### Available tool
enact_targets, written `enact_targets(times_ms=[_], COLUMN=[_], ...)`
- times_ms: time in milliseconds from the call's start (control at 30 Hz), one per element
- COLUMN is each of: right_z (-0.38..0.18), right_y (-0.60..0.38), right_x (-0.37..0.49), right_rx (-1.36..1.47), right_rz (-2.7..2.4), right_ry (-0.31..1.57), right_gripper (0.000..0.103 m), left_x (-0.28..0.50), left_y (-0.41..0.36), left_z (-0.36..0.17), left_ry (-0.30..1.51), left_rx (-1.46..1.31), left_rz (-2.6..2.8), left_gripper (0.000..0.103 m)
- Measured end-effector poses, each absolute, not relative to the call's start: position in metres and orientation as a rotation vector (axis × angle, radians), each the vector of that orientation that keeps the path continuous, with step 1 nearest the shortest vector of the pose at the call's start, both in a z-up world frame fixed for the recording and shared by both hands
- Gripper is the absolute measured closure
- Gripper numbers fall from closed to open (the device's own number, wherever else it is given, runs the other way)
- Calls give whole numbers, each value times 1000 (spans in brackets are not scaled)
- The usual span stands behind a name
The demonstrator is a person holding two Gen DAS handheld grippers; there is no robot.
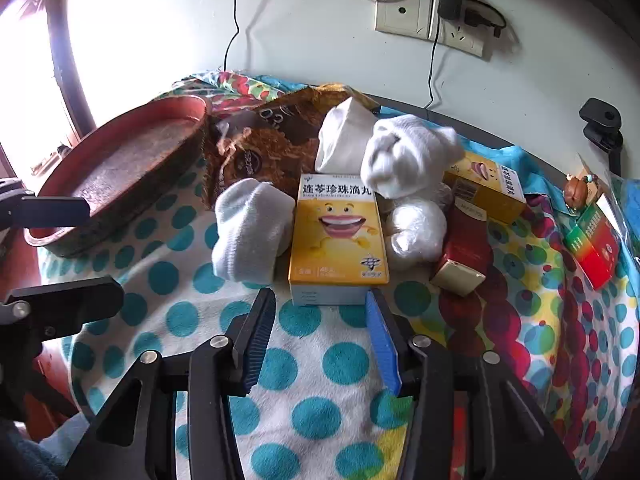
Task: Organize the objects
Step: 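Grasp the rolled white sock with the left gripper while the right grasps the yellow medicine box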
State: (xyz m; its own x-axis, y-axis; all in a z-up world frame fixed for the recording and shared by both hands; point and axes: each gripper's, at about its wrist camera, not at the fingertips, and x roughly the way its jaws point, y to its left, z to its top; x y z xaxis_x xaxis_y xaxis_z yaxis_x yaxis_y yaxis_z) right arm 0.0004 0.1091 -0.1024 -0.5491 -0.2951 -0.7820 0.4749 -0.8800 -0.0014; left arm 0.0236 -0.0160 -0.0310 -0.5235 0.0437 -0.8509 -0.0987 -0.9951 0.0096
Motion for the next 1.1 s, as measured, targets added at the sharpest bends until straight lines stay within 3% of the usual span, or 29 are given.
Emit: enact_targets(times_ms=[433,800,1100], right_z=[-113,-108,-111], right_y=[124,130,122], right_x=[-30,-51,-55], right_rx=[1187,1180,1179], right_rz=[-2430,-2395,-2340], right_ry=[141,145,134], right_gripper=[57,45,51], left_x=[5,-11,-22], left_y=[-2,4,3], left_z=[-44,-50,-54], left_ry=[87,79,64], left_rx=[-1537,-1567,-1588], left_rz=[2621,2633,2639], left_gripper=[27,27,27])
